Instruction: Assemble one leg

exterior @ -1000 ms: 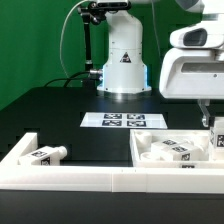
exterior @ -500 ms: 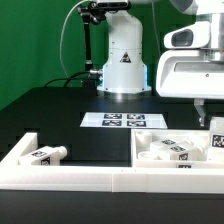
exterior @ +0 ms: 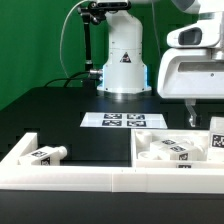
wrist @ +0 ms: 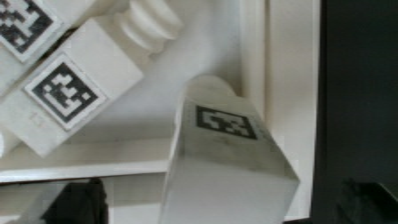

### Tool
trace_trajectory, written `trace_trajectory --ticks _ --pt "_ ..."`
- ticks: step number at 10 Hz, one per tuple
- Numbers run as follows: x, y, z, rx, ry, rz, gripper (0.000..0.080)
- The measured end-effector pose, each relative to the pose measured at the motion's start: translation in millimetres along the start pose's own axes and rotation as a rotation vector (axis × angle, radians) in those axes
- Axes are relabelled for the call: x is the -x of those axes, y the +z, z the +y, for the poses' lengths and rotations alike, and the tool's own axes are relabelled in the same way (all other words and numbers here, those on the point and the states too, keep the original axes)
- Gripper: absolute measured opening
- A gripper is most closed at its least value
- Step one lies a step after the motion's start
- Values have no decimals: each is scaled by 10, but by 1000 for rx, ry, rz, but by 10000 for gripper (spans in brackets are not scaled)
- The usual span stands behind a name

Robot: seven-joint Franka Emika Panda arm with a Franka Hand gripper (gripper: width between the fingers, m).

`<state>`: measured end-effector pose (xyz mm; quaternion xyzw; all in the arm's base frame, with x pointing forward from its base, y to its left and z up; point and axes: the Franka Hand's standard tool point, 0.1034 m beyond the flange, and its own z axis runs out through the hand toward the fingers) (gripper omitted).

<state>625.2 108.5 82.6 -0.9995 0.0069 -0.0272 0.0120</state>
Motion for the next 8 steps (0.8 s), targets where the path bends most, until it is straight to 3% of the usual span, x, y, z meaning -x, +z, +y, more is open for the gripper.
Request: trace_trajectory --ticks 2,5,8 --pt "-1 1 10 2 -172 0 648" --pt "-25 -3 59 30 -571 2 649" --pt "-22 18 64 34 -823 -5 649"
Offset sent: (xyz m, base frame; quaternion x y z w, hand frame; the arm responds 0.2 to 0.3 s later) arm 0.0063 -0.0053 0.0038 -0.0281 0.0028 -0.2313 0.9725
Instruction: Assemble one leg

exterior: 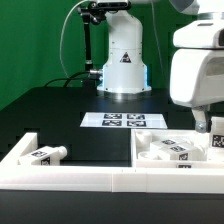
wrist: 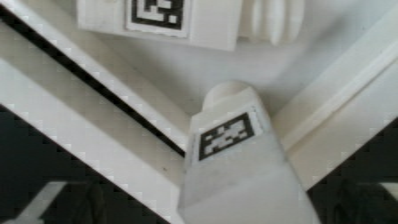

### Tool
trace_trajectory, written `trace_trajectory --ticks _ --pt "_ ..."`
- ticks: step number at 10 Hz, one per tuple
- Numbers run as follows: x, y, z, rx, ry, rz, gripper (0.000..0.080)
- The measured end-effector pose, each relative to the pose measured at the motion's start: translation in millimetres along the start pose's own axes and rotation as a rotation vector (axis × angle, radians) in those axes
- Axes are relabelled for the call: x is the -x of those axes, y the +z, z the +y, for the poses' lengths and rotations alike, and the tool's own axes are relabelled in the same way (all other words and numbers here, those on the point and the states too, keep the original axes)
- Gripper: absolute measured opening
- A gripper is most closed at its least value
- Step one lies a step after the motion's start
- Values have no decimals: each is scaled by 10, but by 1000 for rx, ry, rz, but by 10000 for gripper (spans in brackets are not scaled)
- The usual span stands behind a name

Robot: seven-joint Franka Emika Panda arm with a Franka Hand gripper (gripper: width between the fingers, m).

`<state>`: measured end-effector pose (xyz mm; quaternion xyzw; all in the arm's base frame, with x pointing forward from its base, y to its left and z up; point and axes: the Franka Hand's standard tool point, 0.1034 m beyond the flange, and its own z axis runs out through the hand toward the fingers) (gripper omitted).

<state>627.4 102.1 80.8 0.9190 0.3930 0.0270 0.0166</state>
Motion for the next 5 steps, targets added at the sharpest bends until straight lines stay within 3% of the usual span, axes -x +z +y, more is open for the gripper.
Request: trace_trajectory --ticks 3,5 --pt "5 9 -1 -2 -25 0 638" --pt "23 11 17 1 -33 -4 337"
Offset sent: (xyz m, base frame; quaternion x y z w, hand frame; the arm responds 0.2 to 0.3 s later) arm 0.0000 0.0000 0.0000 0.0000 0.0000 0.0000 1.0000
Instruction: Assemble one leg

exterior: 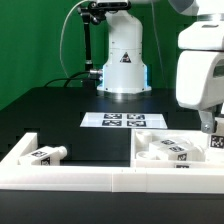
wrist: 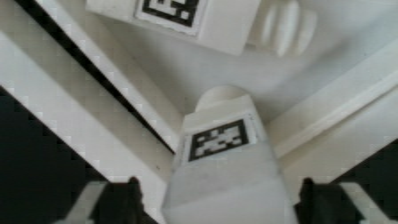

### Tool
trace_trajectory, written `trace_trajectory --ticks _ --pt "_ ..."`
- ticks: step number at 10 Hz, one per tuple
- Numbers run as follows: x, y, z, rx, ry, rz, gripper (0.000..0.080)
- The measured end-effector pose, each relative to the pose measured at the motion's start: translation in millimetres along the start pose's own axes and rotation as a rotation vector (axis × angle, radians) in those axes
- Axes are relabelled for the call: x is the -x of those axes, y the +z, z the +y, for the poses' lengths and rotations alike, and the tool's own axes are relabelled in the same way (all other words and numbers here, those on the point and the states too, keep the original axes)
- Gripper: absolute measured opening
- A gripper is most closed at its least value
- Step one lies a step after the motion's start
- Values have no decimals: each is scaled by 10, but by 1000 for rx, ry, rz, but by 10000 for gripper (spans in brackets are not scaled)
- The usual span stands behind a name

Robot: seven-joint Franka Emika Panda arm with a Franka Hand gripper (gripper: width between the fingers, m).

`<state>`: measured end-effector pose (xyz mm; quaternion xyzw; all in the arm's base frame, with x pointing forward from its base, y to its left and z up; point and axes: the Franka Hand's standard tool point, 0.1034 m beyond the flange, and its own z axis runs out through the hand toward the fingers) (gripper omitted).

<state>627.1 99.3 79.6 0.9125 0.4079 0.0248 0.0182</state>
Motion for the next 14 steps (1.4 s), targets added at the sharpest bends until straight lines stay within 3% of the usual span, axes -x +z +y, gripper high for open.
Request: trace_trajectory --ticks 5,12,13,14 --pt "42 0 48 4 71 -4 336" --pt "262 -3 207 21 368 -40 337" --pt "253 0 199 20 368 -39 424" --pt "246 0 196 21 367 -37 424"
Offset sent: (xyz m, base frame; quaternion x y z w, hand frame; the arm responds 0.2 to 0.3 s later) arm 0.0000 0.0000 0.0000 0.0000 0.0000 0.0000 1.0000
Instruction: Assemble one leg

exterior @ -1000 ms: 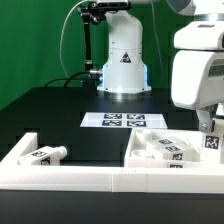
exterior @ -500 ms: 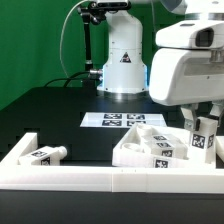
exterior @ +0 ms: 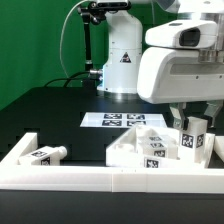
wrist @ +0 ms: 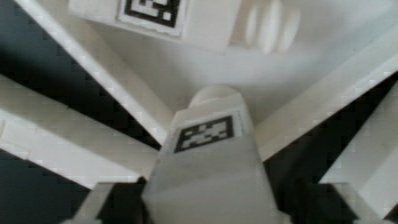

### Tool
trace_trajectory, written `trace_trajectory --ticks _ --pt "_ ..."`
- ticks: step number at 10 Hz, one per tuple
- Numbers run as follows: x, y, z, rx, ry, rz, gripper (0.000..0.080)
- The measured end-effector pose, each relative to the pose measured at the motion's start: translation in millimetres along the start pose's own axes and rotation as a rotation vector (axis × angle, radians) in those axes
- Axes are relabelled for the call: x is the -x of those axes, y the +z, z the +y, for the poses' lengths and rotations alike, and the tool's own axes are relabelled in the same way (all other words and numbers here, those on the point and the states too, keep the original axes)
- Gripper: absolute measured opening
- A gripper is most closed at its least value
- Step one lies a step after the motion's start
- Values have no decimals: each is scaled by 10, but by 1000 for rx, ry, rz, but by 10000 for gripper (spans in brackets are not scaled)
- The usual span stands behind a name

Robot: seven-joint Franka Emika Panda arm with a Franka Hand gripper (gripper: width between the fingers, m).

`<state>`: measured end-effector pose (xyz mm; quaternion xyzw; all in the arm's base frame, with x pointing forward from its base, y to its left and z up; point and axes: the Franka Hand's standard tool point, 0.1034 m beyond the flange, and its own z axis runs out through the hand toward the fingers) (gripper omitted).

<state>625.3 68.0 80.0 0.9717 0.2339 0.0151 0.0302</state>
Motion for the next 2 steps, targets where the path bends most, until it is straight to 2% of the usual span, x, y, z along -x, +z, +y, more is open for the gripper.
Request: trace_trajectory --ticks 1,2 --pt "2 4 1 0 0 -1 583" --pt "3 6 1 0 0 -1 636"
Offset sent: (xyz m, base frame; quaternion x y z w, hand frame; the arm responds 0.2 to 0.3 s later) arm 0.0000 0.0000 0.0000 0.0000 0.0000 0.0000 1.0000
